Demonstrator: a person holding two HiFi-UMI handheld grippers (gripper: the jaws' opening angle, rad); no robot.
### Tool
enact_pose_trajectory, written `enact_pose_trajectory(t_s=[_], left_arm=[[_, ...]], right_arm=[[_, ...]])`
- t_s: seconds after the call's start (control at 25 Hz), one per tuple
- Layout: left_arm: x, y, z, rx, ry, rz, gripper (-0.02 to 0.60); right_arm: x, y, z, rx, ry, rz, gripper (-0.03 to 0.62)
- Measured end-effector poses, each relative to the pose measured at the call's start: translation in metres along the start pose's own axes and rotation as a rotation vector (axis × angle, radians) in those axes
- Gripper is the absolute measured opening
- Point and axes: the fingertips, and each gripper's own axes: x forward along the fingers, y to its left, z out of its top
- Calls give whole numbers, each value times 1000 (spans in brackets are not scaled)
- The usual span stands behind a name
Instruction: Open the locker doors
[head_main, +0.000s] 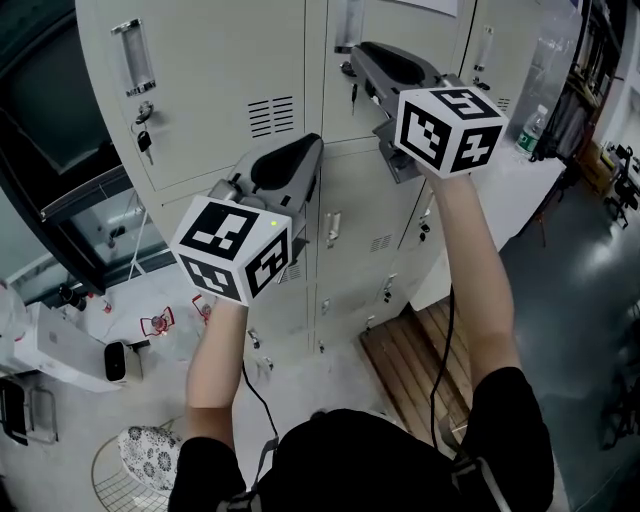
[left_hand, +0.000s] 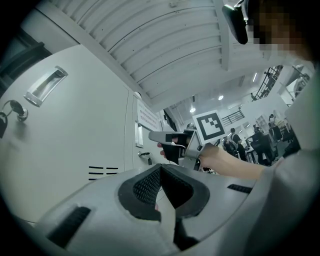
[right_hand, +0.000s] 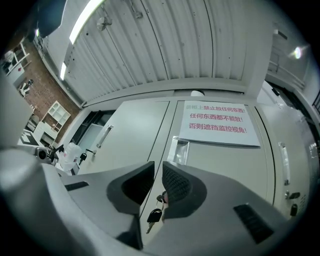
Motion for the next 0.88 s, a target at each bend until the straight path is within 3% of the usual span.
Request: enact_pose_trajectory(t_s=[0.88], left_arm=[[-4,4,-7,-1,10,22,15]], right_arm=[[46,-14,6,8,101,45,192]])
